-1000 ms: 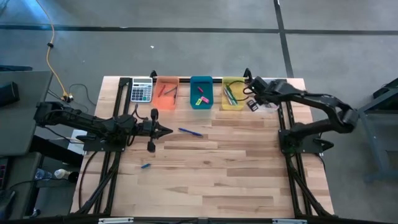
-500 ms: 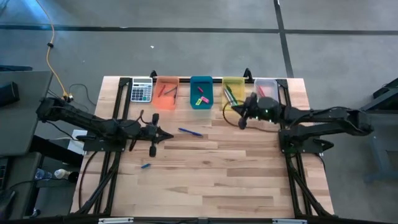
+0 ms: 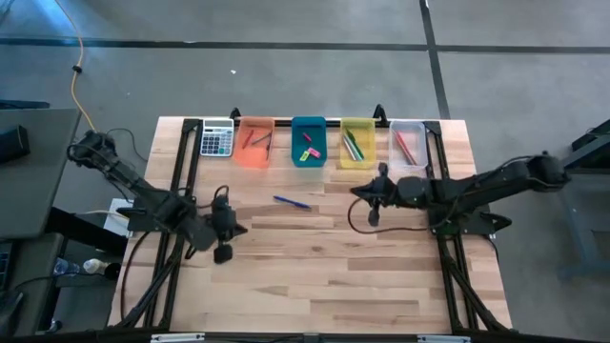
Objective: Sort crayons/erasers/pens/pencils in bins
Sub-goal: Put the blue eraser into the blue bin
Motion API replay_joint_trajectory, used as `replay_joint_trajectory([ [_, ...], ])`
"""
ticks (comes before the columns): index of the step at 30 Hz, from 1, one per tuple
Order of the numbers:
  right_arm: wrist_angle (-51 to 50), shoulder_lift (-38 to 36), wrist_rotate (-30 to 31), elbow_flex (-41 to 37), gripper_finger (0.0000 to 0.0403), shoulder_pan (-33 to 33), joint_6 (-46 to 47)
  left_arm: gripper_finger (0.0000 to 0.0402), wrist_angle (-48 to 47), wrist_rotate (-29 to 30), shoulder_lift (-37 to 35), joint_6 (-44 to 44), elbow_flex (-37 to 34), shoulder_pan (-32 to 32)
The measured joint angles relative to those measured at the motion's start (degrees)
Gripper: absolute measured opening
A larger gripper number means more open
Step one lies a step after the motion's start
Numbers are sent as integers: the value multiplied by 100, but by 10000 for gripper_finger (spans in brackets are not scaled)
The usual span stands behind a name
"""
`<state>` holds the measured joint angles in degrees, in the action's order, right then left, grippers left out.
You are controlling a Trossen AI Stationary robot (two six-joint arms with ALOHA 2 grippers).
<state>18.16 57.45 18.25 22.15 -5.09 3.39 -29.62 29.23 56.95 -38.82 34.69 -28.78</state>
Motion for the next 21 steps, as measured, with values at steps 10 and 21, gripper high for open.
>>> replay_joint_trajectory([
  [10, 1, 0, 432, 0, 0, -678, -86, 33, -1294, -527, 1359, -2204, 339, -771],
  [21, -3, 0, 434, 0, 0, -699, -86, 141, -1396, -1366, 2016, -2829, 343, -882],
])
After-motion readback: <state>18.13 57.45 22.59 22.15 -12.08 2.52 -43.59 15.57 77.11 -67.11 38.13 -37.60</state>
